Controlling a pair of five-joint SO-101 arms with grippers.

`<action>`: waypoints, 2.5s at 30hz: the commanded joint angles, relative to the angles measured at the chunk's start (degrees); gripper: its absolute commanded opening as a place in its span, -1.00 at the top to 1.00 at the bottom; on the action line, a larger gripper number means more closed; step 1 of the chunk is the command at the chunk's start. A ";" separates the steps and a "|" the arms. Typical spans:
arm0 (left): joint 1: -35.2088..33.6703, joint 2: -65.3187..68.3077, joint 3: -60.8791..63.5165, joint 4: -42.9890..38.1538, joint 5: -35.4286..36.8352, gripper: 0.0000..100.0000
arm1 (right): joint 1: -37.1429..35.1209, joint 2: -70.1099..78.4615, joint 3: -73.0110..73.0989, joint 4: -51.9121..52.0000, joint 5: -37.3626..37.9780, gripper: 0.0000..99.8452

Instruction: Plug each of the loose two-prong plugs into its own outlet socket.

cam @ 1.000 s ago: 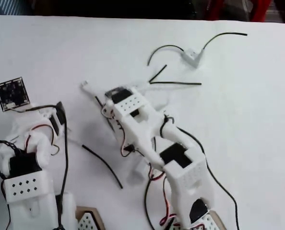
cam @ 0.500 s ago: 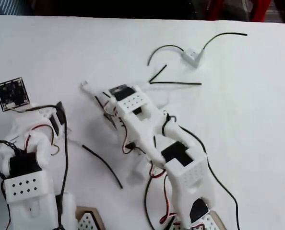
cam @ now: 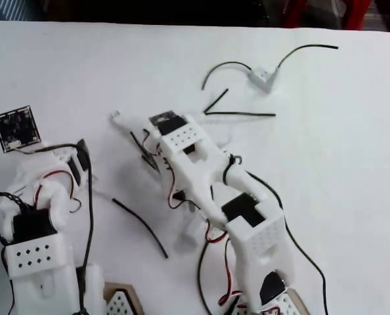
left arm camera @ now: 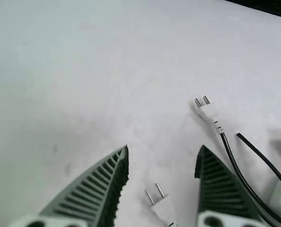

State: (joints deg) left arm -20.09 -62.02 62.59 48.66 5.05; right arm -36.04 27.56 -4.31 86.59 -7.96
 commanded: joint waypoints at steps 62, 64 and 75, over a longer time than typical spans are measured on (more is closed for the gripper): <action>14.20 -1.54 -0.88 -9.76 0.53 0.53 | -7.69 -82.68 58.02 -54.02 5.80 0.97; 16.40 -1.54 -2.37 -9.58 -0.09 0.53 | -8.04 -84.35 59.87 -54.02 5.80 0.97; 29.05 -1.54 -11.69 2.11 -6.33 0.53 | -9.71 -85.85 62.51 -53.67 5.45 0.97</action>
State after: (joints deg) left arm 4.35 -62.02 55.56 46.55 0.40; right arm -45.36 -57.10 58.73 33.85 -2.68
